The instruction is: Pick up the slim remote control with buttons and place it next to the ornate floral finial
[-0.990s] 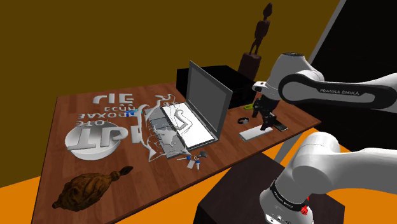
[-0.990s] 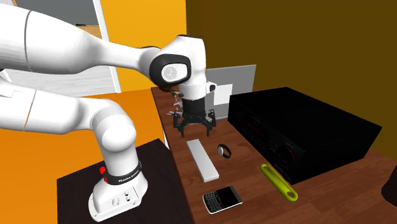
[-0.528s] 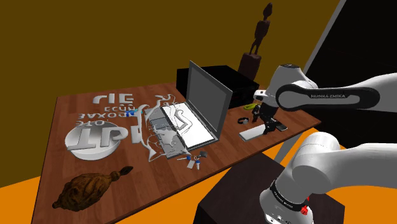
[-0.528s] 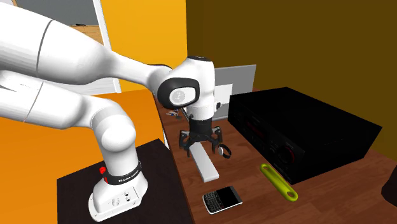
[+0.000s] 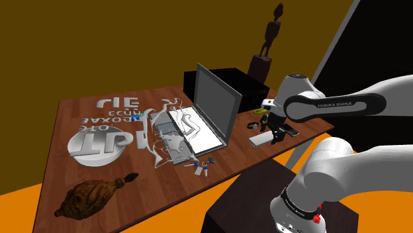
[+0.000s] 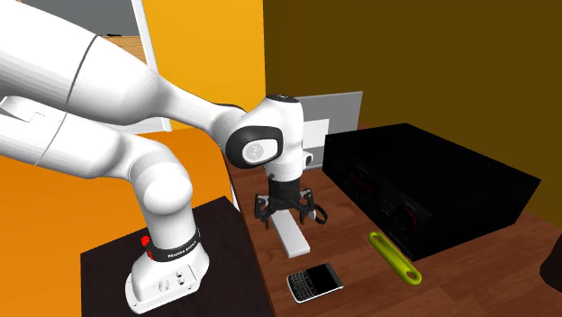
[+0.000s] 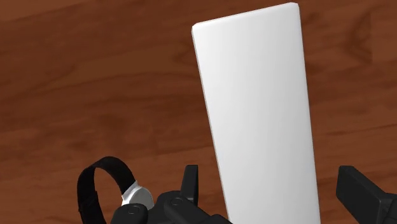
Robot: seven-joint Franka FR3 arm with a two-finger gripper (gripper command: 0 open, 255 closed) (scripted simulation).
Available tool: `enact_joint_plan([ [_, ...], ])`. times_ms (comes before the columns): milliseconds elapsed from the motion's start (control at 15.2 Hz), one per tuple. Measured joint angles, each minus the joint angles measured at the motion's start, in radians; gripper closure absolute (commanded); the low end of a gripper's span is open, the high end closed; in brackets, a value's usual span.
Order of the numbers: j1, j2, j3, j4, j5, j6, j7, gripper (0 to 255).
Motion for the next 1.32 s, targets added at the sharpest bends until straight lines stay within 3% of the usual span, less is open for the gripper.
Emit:
enact_joint_plan([
  [198, 0.000, 0.002, -0.001, 0.000, -0.001, 0.002, 0.000, 0],
  [264, 0.000, 0.002, -0.001, 0.000, -0.001, 0.002, 0.000, 255],
  [924, 0.001, 0.002, -0.001, 0.001, -0.001, 0.002, -0.001, 255],
  [1320, -0.001, -0.063, 0.047, 0.035, 0.042, -0.095, -0.010, 255],
])
